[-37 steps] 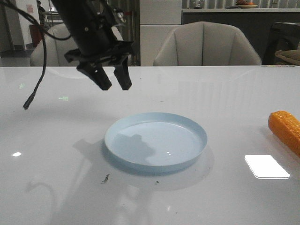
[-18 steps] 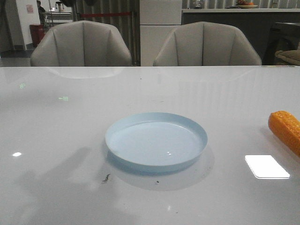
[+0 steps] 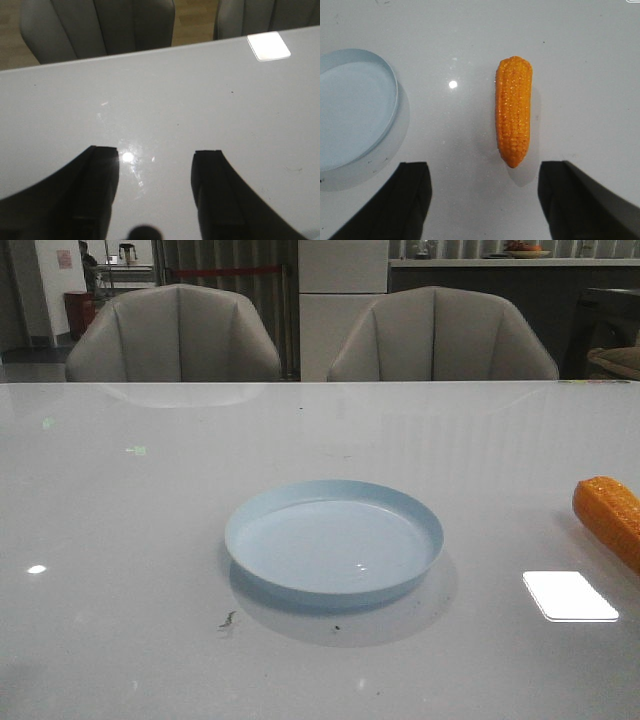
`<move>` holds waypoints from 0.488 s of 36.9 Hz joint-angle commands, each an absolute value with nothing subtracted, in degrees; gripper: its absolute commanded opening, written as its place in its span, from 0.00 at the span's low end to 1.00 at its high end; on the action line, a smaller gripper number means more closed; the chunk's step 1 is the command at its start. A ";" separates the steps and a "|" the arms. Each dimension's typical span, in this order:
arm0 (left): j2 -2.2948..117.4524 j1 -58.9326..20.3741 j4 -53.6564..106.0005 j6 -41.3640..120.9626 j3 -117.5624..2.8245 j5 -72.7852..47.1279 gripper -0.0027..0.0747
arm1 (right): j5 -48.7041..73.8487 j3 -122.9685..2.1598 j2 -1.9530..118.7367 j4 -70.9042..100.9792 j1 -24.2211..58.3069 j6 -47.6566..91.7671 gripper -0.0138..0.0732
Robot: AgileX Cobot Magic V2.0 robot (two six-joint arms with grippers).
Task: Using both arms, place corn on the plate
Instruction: 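Lift the left gripper away from the plate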
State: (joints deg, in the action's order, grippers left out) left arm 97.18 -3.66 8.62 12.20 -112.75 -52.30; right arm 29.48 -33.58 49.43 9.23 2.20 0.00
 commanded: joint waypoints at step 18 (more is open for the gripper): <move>57.53 -3.70 9.72 12.54 -42.57 0.00 0.56 | 26.61 -35.47 49.46 9.61 2.22 0.53 0.80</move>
State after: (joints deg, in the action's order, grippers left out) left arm 64.86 -3.63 8.95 12.59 -49.63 -9.90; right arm 29.58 -33.58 49.50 9.23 2.20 0.00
